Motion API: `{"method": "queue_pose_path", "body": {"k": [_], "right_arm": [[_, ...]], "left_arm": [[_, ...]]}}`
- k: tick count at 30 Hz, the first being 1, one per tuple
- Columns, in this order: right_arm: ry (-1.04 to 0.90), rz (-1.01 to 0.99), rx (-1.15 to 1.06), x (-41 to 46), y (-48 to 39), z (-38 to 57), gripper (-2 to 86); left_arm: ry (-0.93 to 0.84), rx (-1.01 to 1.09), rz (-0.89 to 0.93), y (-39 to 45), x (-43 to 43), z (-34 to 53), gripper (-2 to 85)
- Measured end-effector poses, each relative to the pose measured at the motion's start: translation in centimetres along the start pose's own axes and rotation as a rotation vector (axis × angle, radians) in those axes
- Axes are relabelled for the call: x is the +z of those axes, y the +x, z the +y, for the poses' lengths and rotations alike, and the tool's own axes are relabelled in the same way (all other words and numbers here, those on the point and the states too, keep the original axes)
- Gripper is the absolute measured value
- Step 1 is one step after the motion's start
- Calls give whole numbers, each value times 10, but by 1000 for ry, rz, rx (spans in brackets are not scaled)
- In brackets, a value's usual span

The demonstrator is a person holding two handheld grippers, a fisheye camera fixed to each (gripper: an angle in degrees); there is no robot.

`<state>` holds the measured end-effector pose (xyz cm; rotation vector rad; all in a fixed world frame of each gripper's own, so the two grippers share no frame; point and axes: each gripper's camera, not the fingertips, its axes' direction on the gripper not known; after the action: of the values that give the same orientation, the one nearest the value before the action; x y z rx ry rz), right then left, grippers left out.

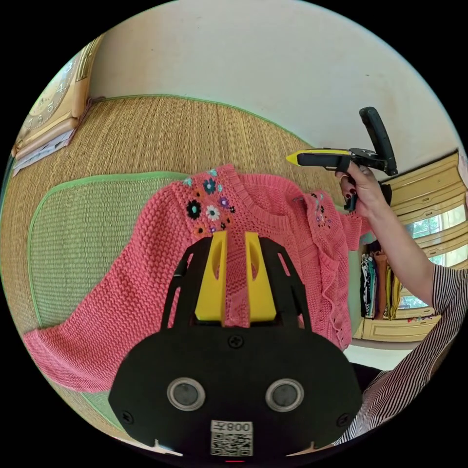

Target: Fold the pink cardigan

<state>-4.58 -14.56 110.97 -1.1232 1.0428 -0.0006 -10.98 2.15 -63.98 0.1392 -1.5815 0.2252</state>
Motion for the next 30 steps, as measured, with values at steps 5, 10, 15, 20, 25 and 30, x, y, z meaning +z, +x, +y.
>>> {"method": "queue_pose_path", "body": {"k": [5, 10, 15, 20, 25, 30], "right_arm": [[-70, 71, -24, 3, 16, 62, 61], [-138, 193, -6, 50, 28, 84, 21], [-65, 44, 128, 45, 59, 92, 16], [-38, 37, 109, 22, 47, 147, 48], [-186, -75, 66, 41, 9, 213, 72], [-293, -134, 75, 70, -1, 250, 76]], "left_arm": [[-26, 26, -1, 9, 18, -17, 66], [-70, 7, -31, 5, 40, -28, 54], [-37, -3, 39, 16, 35, -24, 68], [-80, -49, 313, 59, 61, 40, 76], [-286, -183, 556, 108, 115, 105, 80], [-428, -205, 609, 145, 155, 135, 82]]}}
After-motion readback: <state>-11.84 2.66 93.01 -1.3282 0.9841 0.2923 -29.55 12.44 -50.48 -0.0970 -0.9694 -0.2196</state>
